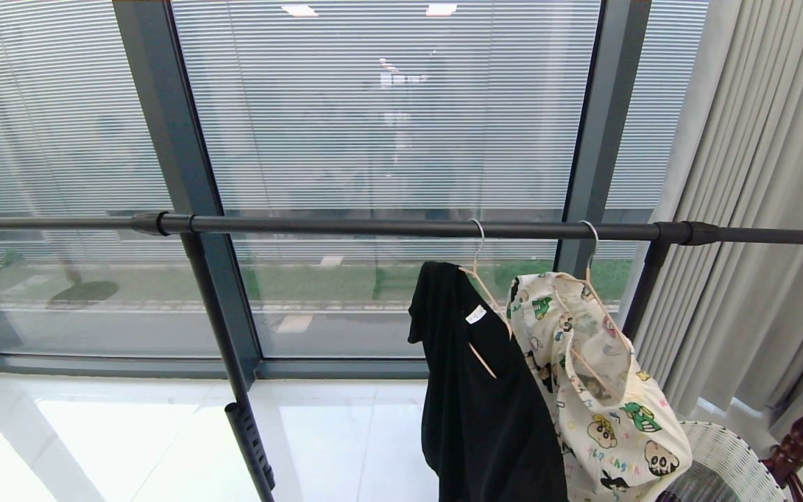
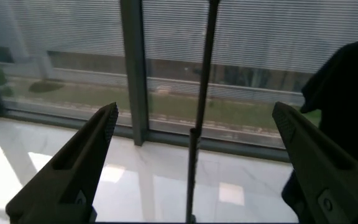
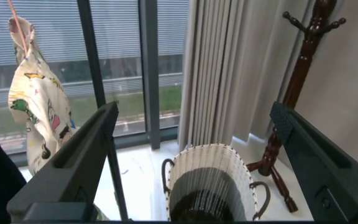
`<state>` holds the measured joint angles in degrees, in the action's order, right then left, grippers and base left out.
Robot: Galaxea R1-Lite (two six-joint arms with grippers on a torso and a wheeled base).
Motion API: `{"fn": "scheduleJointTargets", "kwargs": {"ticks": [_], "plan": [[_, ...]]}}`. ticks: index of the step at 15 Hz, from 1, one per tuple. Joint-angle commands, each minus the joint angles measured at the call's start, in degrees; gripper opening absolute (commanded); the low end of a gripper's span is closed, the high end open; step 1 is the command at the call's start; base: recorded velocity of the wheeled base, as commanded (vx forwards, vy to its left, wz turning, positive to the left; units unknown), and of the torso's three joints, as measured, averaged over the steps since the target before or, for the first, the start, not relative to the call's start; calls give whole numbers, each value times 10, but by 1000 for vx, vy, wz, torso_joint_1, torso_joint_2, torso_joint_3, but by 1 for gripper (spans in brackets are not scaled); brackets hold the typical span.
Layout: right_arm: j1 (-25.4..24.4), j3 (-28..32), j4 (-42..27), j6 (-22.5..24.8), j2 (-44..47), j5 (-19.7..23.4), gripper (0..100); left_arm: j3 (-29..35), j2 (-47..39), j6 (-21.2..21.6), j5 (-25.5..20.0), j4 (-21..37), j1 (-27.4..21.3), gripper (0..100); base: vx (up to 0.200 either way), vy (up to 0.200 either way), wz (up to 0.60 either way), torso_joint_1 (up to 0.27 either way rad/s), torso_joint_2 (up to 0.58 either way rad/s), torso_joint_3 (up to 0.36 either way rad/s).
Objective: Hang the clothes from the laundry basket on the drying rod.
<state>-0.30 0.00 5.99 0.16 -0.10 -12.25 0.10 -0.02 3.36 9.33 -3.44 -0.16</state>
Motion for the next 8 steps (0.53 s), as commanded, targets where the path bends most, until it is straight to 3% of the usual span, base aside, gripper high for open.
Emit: {"fn": "scheduleJointTargets", "kwargs": {"ticks": [1,5,6,8], "plan": [[0,0,-1,-1,1,0,100,-1,-1,-1,-31,1,0,100,0,0,0,0,0,0],[0,0,-12,-9,1,83,100,-1,-1,-32,-41,6,0,100,0,0,0,0,0,0],[0,0,-13,-45,1,128,100,-1,-1,-52,-41,6,0,100,0,0,0,0,0,0],[0,0,-13,-75,1,145,100,-1,-2,-67,-41,14,0,100,0,0,0,0,0,0]]}}
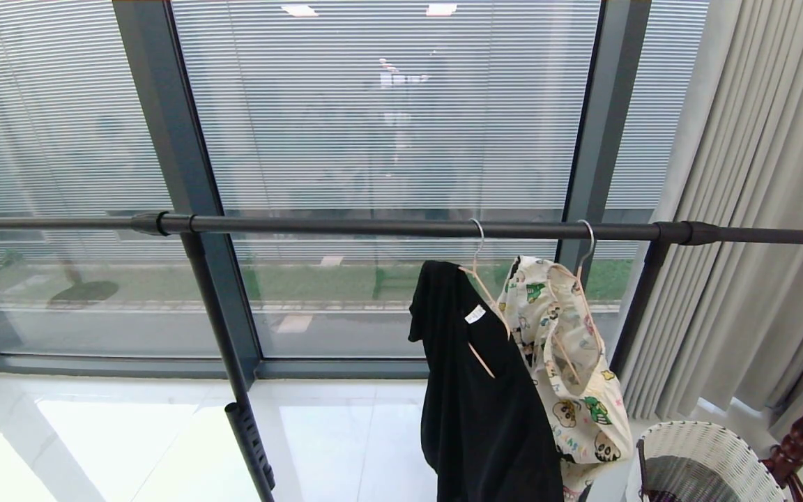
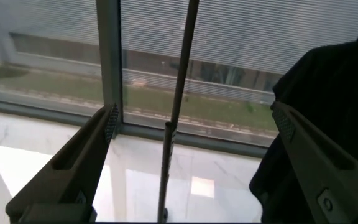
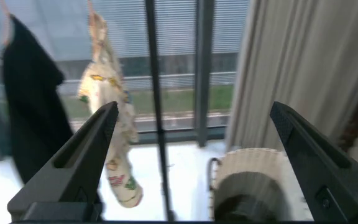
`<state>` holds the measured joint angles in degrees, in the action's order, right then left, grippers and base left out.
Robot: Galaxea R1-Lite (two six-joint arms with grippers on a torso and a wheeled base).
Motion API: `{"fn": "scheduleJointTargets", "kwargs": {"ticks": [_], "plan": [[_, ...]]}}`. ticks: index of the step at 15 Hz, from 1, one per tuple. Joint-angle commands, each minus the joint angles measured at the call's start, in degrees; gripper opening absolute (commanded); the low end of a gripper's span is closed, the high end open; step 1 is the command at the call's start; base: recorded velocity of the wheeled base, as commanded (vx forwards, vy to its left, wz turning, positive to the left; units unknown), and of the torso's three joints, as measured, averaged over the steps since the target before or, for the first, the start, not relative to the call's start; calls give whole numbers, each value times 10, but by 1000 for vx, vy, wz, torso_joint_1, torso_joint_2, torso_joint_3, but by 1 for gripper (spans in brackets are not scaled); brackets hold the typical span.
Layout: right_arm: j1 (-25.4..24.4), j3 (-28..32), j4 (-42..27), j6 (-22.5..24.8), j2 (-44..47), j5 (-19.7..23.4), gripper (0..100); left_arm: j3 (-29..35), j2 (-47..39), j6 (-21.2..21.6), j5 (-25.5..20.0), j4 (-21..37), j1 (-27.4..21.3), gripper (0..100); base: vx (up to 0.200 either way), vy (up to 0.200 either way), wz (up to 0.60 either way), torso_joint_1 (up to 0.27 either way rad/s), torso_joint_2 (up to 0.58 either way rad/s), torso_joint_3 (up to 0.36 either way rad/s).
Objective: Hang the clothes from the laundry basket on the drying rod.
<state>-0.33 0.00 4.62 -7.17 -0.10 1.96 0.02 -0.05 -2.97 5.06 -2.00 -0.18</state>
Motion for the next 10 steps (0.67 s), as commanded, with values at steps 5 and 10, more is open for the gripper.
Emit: {"fn": "scheduleJointTargets", "kwargs": {"ticks": [5,10], "plan": [[0,0,-22,-1,1,-113,100,0,-3,17,-33,14,0,100,0,0,0,0,0,0],[0,0,-41,8,1,-59,100,0,0,12,-33,14,-2,100,0,0,0,0,0,0]]}}
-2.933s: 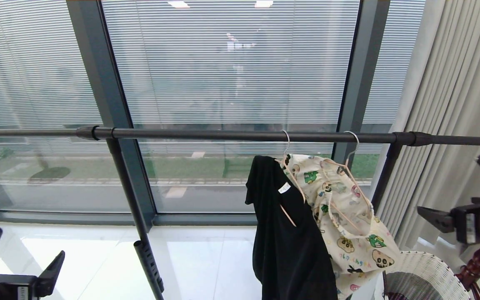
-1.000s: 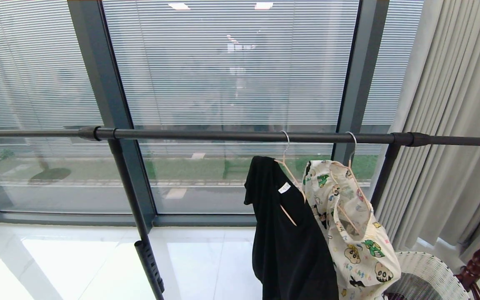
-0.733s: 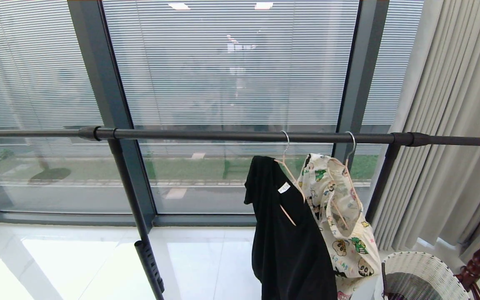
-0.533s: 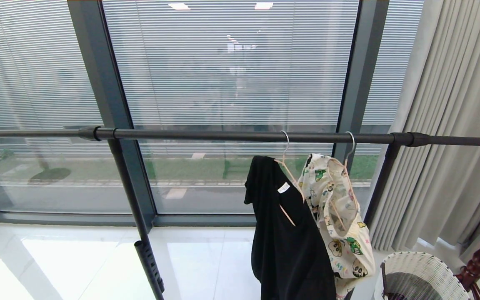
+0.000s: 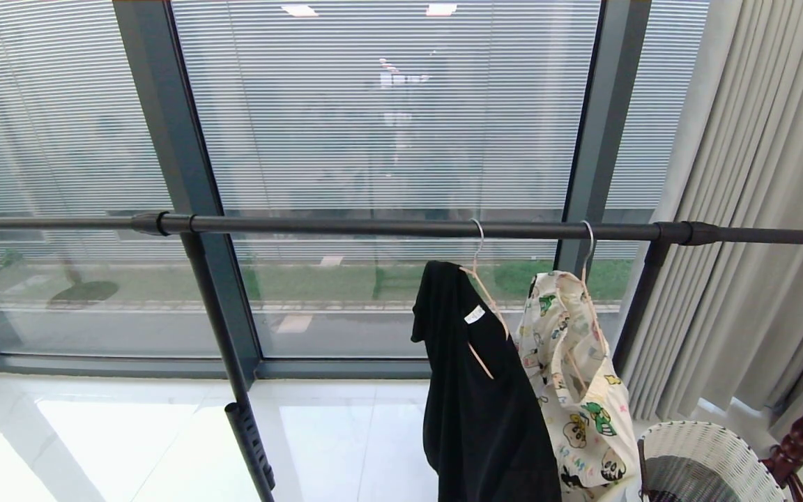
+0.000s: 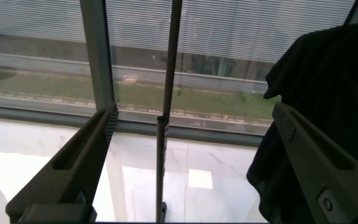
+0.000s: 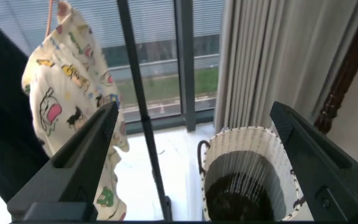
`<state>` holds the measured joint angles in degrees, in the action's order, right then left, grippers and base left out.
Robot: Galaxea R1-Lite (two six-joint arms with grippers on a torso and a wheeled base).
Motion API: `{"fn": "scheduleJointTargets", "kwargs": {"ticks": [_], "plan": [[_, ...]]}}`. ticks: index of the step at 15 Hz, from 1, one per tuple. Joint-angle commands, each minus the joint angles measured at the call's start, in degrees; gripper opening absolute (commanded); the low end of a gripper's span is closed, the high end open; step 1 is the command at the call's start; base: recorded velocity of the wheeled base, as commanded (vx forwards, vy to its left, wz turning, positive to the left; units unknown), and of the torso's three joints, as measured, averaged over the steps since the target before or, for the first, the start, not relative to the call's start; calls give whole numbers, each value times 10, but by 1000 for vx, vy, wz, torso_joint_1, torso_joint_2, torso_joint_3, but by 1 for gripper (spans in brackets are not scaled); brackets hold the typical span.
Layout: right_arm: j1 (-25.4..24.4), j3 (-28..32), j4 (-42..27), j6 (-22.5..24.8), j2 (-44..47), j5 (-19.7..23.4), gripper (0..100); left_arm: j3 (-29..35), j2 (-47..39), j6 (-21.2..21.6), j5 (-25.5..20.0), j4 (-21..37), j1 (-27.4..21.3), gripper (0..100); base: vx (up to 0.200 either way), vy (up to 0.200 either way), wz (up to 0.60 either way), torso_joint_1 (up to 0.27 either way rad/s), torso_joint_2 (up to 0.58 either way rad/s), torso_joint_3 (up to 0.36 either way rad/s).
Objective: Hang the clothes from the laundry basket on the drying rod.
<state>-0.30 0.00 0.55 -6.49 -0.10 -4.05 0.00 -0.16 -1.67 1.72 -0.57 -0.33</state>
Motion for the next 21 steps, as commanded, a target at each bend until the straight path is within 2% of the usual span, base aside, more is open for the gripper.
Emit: {"fn": "scheduleJointTargets", "kwargs": {"ticks": [1,2,3,5,21], "plan": [[0,0,-5,15,1,6,100,0,2,-1,0,0,0,100,0,0,0,0,0,0],[0,0,-10,62,1,17,100,0,2,0,1,0,0,100,0,0,0,0,0,0],[0,0,-11,82,1,33,100,0,2,2,1,0,0,100,0,0,0,0,0,0],[0,3,-15,9,1,30,100,0,2,4,1,0,0,100,0,0,0,0,0,0],[0,3,-15,28,1,29,100,0,2,3,1,0,0,100,0,0,0,0,0,0]]}}
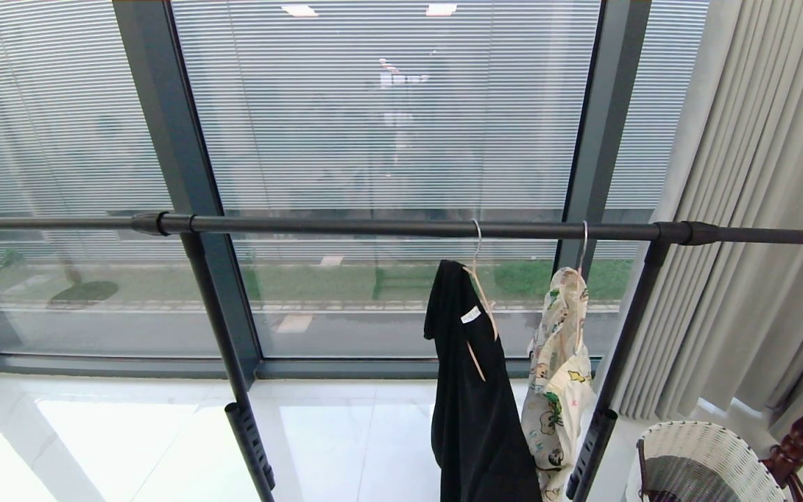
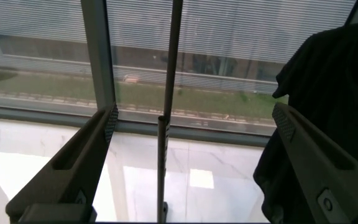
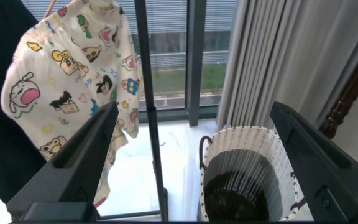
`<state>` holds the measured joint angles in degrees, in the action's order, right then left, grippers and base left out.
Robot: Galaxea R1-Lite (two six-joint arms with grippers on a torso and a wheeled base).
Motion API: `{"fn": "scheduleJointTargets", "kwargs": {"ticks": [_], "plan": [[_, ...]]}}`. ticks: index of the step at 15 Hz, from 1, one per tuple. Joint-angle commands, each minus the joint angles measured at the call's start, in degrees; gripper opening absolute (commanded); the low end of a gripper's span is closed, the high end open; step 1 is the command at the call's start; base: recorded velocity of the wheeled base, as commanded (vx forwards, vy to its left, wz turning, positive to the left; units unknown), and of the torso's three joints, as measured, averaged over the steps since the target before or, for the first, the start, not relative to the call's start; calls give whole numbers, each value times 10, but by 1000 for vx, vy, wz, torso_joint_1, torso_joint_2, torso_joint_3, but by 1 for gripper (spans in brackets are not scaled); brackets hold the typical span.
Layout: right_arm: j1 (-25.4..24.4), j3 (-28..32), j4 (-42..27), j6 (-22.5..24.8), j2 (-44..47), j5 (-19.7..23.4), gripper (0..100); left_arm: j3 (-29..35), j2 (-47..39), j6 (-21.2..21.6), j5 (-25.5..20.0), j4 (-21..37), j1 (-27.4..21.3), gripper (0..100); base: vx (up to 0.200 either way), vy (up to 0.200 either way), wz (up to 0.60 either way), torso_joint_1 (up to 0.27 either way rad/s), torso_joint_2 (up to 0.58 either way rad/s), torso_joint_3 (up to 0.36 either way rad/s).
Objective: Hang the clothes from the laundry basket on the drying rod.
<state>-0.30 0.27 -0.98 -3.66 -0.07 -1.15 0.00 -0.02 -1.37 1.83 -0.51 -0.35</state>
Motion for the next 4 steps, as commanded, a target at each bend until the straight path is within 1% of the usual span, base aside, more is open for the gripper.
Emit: {"fn": "scheduleJointTargets", "kwargs": {"ticks": [1,3,4], "plan": [[0,0,0,15,1,0,100,0,0,0,0,0,0,100,0,0,0,0,0,0],[0,0,0,24,1,0,100,0,0,0,0,0,0,100,0,0,0,0,0,0],[0,0,0,22,1,0,100,0,0,0,0,0,0,100,0,0,0,0,0,0]]}}
